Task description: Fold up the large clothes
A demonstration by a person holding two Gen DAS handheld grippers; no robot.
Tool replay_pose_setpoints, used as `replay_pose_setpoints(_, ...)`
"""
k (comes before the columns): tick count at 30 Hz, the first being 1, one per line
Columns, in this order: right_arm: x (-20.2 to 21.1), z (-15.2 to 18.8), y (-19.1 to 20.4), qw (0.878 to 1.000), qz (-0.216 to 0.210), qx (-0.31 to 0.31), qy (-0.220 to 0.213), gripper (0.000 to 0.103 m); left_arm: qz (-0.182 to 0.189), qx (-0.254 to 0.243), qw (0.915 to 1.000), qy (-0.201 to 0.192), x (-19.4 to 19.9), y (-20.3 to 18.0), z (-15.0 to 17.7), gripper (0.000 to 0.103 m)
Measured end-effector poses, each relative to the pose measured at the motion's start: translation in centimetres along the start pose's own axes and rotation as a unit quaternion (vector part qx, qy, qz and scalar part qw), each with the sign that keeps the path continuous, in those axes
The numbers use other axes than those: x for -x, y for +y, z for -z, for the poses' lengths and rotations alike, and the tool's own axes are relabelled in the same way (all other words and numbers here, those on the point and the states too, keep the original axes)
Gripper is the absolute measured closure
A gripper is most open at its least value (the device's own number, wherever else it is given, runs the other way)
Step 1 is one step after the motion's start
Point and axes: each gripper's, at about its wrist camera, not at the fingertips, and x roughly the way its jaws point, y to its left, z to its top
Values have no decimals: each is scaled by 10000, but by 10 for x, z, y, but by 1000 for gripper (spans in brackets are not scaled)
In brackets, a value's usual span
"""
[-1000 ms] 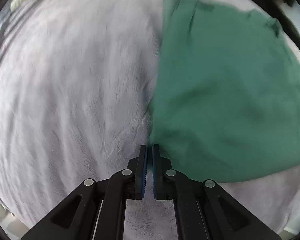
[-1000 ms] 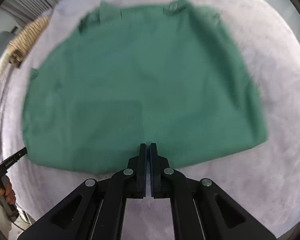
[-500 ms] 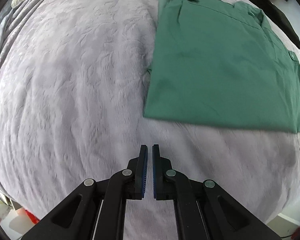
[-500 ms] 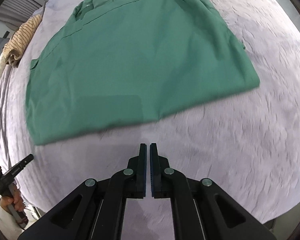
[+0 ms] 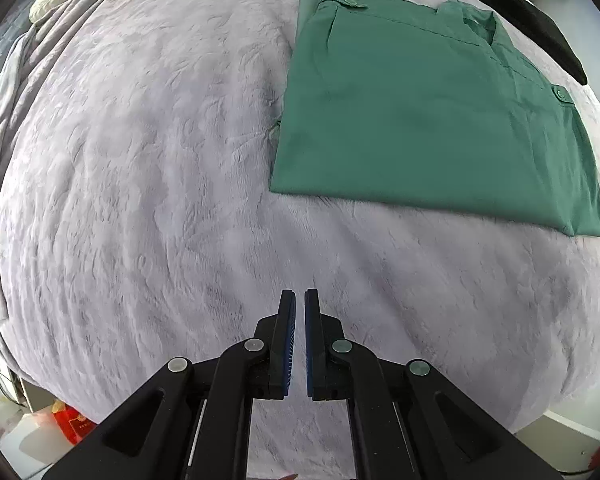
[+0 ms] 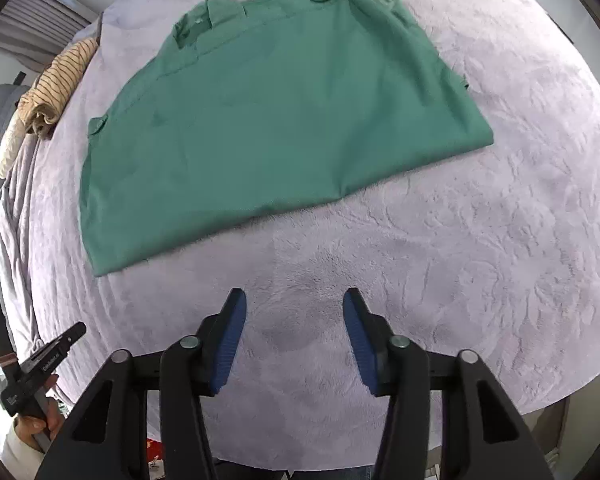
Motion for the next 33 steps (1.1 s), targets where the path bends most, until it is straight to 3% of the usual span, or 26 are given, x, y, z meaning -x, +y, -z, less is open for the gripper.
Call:
replay_pose_setpoints(2,4,1,1,10000,-6,-8,-15,49,46,27,10000,-43,7,-1,3,99)
replay_pose_setpoints(3,5,1,1,10000,-10,-11,-22,49,58,40,10000,-67,10,-1,5,92)
replay_pose_setpoints(4,6,2,1,10000,-5,-14,-29,48,60,61,9999,-87,14,-1,8,40)
replay_pose_setpoints(5,6,2,2,10000,-2,-20,-32,48,12,104,9999,-85,16,0,9,2)
replay_pose_setpoints(11,9,3,8,10000,-10,-19,-82,43,-194,16,9991,-379,29,-2,11,0)
replay_pose_setpoints(15,18,5,17,9992,56,122,-371,15,-298,83,9987,-401,31,-4,11,0)
replay_pose_setpoints(19,26,9,34,9959,169,591,-661,14,-251,23,9993,-279,23,-3,6,0)
replay_pose_setpoints(27,19,15,43,9976,-64,615,-314,13,-108,-164,9993,-310,18,-11,7,0)
replay_pose_setpoints(33,16,18,47,9978,99,652,-63,13,-56,-133,9993,-354,38,-13,10,0)
